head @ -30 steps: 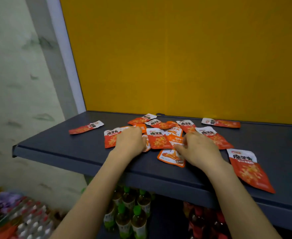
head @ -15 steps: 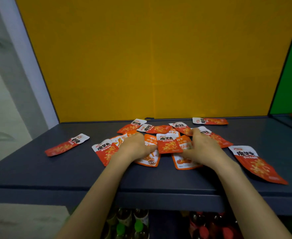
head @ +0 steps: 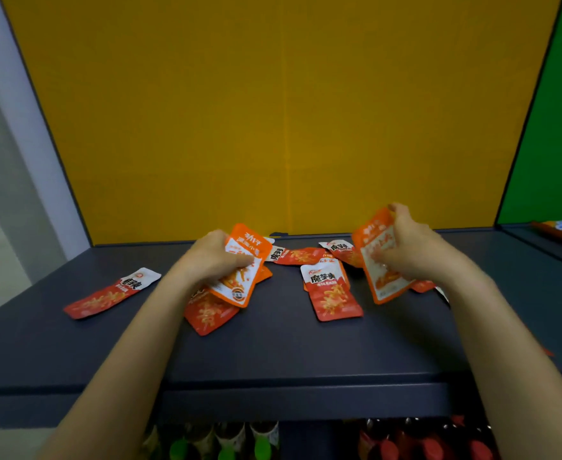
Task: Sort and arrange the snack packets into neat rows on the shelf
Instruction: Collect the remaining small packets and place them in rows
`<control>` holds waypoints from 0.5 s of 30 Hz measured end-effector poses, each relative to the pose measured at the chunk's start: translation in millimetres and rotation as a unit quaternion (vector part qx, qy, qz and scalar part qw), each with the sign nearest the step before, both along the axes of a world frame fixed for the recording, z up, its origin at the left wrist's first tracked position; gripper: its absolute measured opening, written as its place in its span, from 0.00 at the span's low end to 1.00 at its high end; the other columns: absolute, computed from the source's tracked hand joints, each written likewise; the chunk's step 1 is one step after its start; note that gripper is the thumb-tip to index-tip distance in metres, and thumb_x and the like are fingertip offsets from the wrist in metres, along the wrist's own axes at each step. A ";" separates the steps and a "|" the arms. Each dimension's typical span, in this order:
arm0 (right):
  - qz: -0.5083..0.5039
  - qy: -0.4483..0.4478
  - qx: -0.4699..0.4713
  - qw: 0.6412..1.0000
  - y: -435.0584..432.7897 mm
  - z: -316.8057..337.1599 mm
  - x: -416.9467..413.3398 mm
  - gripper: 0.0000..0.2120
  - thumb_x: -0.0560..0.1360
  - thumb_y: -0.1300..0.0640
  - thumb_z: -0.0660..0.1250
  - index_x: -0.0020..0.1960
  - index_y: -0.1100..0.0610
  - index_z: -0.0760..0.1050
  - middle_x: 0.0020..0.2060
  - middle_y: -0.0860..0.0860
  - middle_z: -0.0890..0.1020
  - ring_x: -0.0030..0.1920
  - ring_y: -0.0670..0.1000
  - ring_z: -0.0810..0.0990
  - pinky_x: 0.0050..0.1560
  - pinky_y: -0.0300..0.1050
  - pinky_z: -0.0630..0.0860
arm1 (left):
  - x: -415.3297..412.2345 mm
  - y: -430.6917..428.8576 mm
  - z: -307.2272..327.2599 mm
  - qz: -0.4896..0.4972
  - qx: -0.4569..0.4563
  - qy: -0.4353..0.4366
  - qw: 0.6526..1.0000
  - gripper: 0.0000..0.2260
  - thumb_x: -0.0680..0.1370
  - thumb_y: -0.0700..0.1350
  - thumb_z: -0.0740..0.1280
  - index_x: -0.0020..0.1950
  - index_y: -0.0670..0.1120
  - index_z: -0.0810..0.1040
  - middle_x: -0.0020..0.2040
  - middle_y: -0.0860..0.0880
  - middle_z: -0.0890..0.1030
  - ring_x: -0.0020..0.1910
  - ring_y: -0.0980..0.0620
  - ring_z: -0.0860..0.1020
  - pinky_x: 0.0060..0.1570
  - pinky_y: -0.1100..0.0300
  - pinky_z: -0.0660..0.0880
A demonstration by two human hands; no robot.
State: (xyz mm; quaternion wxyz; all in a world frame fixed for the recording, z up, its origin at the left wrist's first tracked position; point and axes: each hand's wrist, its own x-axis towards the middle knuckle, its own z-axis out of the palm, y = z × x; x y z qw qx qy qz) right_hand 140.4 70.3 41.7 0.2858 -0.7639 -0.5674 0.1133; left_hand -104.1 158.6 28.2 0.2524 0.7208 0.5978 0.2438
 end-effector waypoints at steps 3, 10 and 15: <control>0.021 0.104 0.013 0.994 22.9 -0.1 -10.7 0.23 0.73 0.57 0.68 0.65 0.59 0.65 0.61 0.57 0.77 0.59 0.58 0.77 0.55 0.49 0.74 | -3.5 8.1 -6.6 -0.020 -0.038 0.028 0.999 0.10 0.75 0.47 0.67 0.37 0.47 0.69 0.36 0.47 0.77 0.35 0.49 0.76 0.34 0.60 0.70; 0.037 0.090 -0.099 0.990 63.5 -21.4 -25.3 0.13 0.75 0.58 0.65 0.58 0.62 0.74 0.56 0.56 0.80 0.54 0.56 0.79 0.45 0.42 0.71 | -3.8 20.2 -14.1 -0.026 -0.066 0.117 0.991 0.17 0.75 0.54 0.66 0.54 0.43 0.70 0.51 0.45 0.77 0.46 0.49 0.76 0.44 0.57 0.71; 0.029 0.076 -0.120 0.989 69.5 -24.1 -22.3 0.09 0.76 0.57 0.65 0.53 0.61 0.77 0.56 0.57 0.81 0.52 0.55 0.79 0.45 0.42 0.70 | -4.5 26.6 -8.9 -0.045 -0.121 0.029 0.991 0.13 0.72 0.49 0.71 0.47 0.45 0.71 0.44 0.46 0.80 0.40 0.49 0.79 0.44 0.56 0.76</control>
